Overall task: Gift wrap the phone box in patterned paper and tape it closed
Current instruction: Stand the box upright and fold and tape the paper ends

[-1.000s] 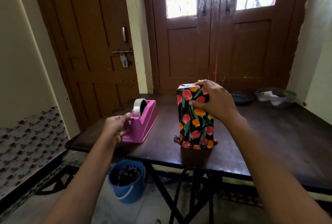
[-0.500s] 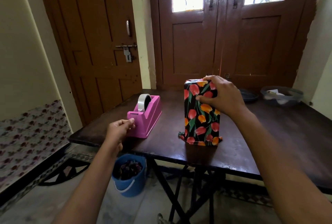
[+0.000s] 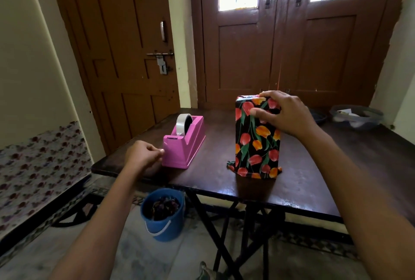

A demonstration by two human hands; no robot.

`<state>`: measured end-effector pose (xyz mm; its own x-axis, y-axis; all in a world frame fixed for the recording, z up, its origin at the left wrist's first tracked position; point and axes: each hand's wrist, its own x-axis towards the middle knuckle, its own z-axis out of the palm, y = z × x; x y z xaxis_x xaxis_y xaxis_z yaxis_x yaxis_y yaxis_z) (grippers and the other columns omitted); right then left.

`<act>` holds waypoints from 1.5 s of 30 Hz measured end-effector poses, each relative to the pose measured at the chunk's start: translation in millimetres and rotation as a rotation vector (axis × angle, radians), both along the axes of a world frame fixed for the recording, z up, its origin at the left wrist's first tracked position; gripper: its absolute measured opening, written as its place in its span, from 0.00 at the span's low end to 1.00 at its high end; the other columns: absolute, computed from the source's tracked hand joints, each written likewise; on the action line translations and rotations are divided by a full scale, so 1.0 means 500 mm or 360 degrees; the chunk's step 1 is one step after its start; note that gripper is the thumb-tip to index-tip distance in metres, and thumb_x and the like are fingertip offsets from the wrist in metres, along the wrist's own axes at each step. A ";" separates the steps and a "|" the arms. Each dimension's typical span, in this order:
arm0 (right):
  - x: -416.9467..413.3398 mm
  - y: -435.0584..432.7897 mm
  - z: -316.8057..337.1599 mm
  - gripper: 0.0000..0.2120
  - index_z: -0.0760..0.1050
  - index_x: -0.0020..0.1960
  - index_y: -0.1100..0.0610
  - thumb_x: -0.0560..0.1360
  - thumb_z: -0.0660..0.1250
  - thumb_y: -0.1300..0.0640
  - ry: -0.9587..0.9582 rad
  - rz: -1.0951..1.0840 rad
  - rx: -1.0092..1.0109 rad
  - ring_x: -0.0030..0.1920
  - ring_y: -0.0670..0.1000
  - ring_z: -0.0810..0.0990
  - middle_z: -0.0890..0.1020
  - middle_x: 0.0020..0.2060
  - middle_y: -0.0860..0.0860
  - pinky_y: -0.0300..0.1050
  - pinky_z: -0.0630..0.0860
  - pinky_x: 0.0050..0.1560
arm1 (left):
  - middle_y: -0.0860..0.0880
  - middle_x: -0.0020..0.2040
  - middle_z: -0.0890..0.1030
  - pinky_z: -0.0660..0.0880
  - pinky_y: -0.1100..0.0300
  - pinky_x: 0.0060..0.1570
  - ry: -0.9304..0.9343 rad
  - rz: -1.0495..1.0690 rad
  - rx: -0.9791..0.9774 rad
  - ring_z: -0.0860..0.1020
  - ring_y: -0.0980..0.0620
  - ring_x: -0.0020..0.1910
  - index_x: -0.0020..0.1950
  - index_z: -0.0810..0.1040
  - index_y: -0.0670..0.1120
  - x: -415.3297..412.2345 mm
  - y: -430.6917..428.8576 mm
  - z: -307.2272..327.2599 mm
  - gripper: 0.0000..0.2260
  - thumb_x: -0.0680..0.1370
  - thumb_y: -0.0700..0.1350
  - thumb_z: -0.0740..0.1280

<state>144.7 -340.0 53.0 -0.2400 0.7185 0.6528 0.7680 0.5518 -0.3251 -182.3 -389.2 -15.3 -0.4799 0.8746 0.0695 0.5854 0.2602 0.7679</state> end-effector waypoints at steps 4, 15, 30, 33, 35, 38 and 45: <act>0.009 0.008 0.037 0.17 0.79 0.55 0.51 0.72 0.65 0.41 0.0124 0.0137 -0.0190 0.52 0.52 0.78 0.81 0.53 0.50 0.51 0.78 0.49 | 0.47 0.36 0.79 0.70 0.62 0.33 -0.0427 -0.0350 0.0299 0.75 0.51 0.36 0.39 0.78 0.42 0.018 -0.028 0.036 0.08 0.76 0.45 0.68; 0.022 0.003 0.031 0.28 0.71 0.55 0.51 0.60 0.75 0.42 0.0653 0.0377 -0.0656 0.53 0.48 0.78 0.77 0.51 0.46 0.44 0.77 0.52 | 0.53 0.28 0.73 0.67 0.68 0.27 -0.0474 -0.1125 0.0358 0.68 0.58 0.27 0.38 0.78 0.46 0.250 0.097 0.262 0.11 0.75 0.52 0.68; 0.023 0.010 0.015 0.49 0.56 0.69 0.49 0.54 0.74 0.38 0.0806 0.0459 -0.0661 0.59 0.49 0.74 0.75 0.53 0.41 0.52 0.73 0.62 | 0.53 0.30 0.76 0.68 0.68 0.23 0.0581 -0.1305 -0.0375 0.72 0.60 0.23 0.36 0.78 0.48 0.347 0.193 0.331 0.12 0.75 0.54 0.68; 0.023 0.009 0.014 0.49 0.56 0.70 0.50 0.56 0.74 0.39 0.0801 0.0445 -0.0644 0.59 0.48 0.73 0.74 0.52 0.40 0.50 0.72 0.63 | 0.50 0.31 0.73 0.66 0.66 0.26 0.0646 -0.1310 -0.0517 0.69 0.57 0.26 0.38 0.78 0.45 0.359 0.196 0.339 0.14 0.74 0.55 0.68; 0.023 0.009 0.014 0.48 0.56 0.70 0.50 0.57 0.74 0.40 0.0791 0.0449 -0.0643 0.60 0.48 0.73 0.75 0.52 0.40 0.50 0.72 0.63 | 0.49 0.32 0.73 0.65 0.65 0.27 0.0751 -0.1267 -0.0619 0.68 0.56 0.27 0.42 0.79 0.43 0.368 0.200 0.348 0.15 0.73 0.55 0.68; 0.021 0.014 0.012 0.46 0.56 0.70 0.51 0.60 0.76 0.43 0.0816 0.0451 -0.0652 0.60 0.49 0.74 0.76 0.55 0.43 0.50 0.72 0.63 | 0.49 0.29 0.70 0.62 0.66 0.24 0.1093 -0.1159 -0.0765 0.65 0.56 0.25 0.38 0.76 0.44 0.394 0.208 0.363 0.17 0.74 0.58 0.66; 0.024 0.016 0.009 0.43 0.55 0.71 0.53 0.64 0.76 0.47 0.0862 0.0478 -0.0673 0.57 0.45 0.74 0.75 0.56 0.45 0.41 0.73 0.57 | 0.49 0.23 0.69 0.65 0.66 0.26 0.1656 -0.0901 -0.1086 0.67 0.53 0.26 0.34 0.70 0.44 0.414 0.199 0.364 0.25 0.79 0.62 0.52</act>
<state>156.6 -331.9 57.6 -0.1888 0.8886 0.4180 0.2765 0.4565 -0.8457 25.0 -289.5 166.5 -0.0395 0.9376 -0.3455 0.9604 -0.0598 -0.2722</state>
